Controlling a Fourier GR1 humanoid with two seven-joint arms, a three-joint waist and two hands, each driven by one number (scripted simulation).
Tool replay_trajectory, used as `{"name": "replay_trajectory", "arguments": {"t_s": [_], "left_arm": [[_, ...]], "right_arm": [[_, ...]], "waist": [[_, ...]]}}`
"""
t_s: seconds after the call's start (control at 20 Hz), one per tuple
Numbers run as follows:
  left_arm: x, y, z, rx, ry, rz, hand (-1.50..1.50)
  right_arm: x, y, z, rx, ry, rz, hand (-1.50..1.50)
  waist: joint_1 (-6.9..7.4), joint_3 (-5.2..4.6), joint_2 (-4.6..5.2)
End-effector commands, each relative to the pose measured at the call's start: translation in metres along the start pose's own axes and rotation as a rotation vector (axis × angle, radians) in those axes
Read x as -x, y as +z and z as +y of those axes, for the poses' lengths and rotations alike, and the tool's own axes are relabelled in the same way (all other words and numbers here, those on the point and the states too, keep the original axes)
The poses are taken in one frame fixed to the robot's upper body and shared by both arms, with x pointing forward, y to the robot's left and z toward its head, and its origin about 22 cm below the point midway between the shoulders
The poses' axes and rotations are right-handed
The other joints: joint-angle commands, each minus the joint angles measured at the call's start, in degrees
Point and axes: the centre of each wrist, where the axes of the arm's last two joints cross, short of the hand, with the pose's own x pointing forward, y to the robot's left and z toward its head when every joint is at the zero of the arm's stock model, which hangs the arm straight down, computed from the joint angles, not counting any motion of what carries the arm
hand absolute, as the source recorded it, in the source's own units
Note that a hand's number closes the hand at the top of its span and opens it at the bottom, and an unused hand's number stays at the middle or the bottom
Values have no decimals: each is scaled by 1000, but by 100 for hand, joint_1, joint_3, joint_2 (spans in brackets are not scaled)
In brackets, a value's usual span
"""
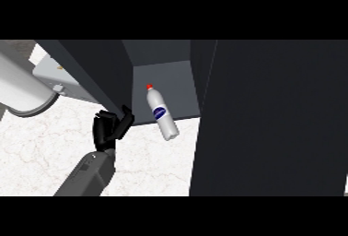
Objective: Pick up the bottled water, place it into the cabinet and close the cabinet
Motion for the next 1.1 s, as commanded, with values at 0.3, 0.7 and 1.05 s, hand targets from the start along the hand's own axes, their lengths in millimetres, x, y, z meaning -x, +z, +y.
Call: {"name": "replay_trajectory", "arguments": {"t_s": [0.3,0.7,1.05], "left_arm": [[-65,-28,-79,116,185,-50,150],[-66,-39,-61,77,165,-59,150],[-67,-39,-56,49,138,-95,-150]], "right_arm": [[1,-4,-10,5,-21,-22,-150],[2,-7,-13,-35,-25,-17,-150],[0,-9,-13,-43,-34,-27,-150]], "waist": [[-315,-144,196],[-486,-137,227],[-552,-147,209]]}}
